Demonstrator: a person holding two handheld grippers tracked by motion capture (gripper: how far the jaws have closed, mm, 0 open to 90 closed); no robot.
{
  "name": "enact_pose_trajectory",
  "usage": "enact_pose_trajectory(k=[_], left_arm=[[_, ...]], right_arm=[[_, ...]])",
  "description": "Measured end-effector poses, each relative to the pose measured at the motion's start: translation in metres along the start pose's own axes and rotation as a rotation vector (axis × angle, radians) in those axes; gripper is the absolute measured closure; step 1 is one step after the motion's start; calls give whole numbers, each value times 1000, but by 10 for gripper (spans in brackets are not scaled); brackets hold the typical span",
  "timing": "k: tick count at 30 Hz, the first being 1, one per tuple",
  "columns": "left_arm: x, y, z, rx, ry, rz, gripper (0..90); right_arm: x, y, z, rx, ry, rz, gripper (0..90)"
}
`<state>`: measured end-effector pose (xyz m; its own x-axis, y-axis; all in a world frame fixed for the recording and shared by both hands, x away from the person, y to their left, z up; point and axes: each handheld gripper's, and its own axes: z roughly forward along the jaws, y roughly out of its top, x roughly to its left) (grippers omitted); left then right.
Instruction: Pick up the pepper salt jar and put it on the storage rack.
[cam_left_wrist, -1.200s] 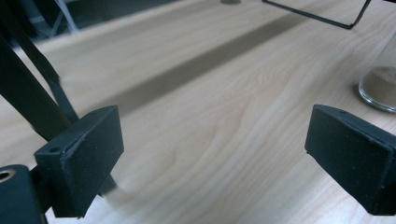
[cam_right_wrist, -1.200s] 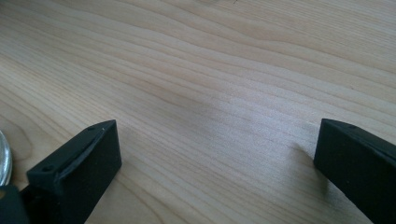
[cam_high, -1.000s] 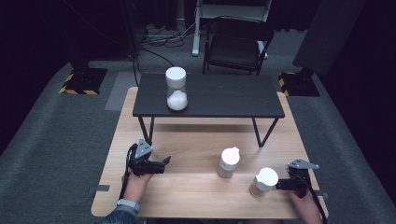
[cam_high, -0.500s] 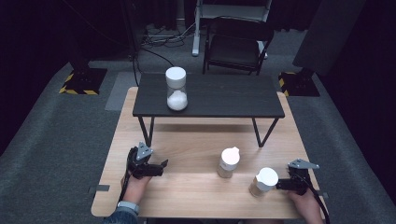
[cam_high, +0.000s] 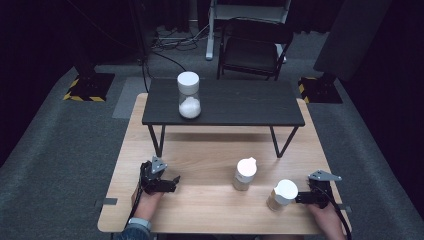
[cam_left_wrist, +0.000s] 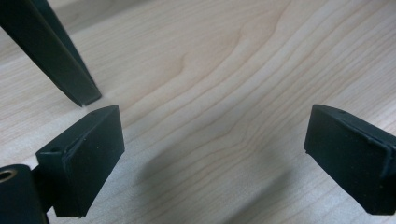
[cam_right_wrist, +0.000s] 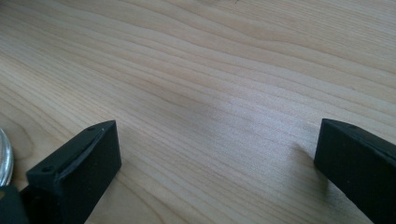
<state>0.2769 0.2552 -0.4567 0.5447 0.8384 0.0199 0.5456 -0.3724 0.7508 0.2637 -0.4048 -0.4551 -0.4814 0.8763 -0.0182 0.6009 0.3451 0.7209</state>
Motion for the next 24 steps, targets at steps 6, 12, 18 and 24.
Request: enact_pose_trajectory(k=[6, 12, 18, 24], left_arm=[[-1, 1, 4, 34, 5, 7, 47], [3, 6, 7, 70, -15, -32, 47], [2, 7, 7, 74, -13, -29, 34], [2, 7, 8, 75, -10, -34, 20]], right_arm=[[-1, 0, 0, 0, 2, -1, 3], [-2, 0, 0, 0, 8, -6, 2], [-5, 1, 0, 2, 20, -14, 0], [-9, 6, 1, 11, 37, 9, 11]])
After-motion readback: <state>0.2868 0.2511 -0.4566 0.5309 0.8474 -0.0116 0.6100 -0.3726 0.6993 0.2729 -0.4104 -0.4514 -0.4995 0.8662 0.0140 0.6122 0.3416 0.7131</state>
